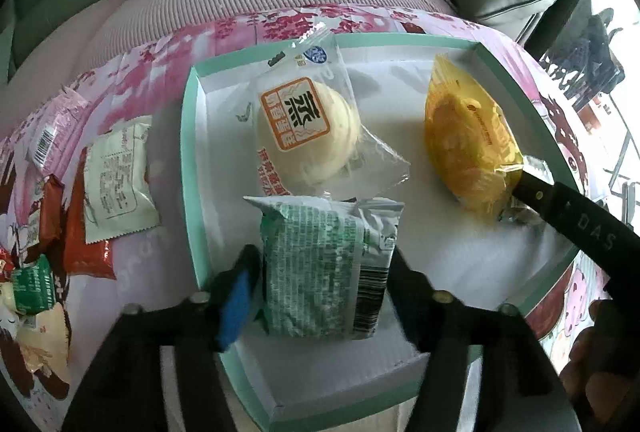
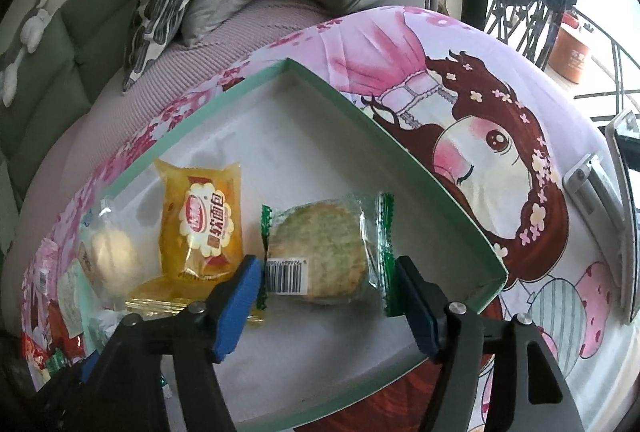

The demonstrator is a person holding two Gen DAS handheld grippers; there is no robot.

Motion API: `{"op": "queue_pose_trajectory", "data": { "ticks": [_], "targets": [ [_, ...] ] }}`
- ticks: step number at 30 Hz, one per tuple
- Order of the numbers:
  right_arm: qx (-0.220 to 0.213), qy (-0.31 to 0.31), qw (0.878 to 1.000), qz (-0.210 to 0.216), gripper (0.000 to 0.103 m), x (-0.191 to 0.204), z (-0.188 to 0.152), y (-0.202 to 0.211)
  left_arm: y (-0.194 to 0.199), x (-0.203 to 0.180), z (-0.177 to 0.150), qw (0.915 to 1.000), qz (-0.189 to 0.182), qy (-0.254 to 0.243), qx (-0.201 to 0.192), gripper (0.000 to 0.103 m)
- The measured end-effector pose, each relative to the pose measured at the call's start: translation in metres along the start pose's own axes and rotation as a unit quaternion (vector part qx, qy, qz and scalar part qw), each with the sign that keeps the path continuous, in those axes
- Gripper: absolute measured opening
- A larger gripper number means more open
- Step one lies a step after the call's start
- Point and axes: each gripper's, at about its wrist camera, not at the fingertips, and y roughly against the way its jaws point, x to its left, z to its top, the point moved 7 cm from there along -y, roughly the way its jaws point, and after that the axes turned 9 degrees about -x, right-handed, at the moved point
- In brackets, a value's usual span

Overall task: Organize snacks
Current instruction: 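Carry both packs into the tray beside the bread and open both grippers, then withdraw both tools from the tray toward the snack pile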

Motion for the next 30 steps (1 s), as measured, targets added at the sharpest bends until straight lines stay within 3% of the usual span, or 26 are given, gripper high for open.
{"op": "queue_pose_trajectory", "data": {
  "ticks": [12, 19, 30],
  "targets": [
    [-0.04, -0.005, 0.999, -0.011, 0.102, -0.005, 0.016, 0.022, 0.033, 0.013, 0.019, 0.9982, 0.019, 0.009, -0.056, 0.099],
    [-0.054, -0.007, 0.998, -0.009, 0.103, -0.003, 0.023, 0.033, 0.055, 0.058, 0.03, 0.9907, 0.073, 0.073, -0.089, 0.103],
    [-0.055, 0.029, 0.998, 0.02, 0.103, 0.029, 0.018, 0.042, 0.07, 0.152, 0.01, 0.9695, 0.132, 0.192, -0.076, 0.103]
  ]
}}
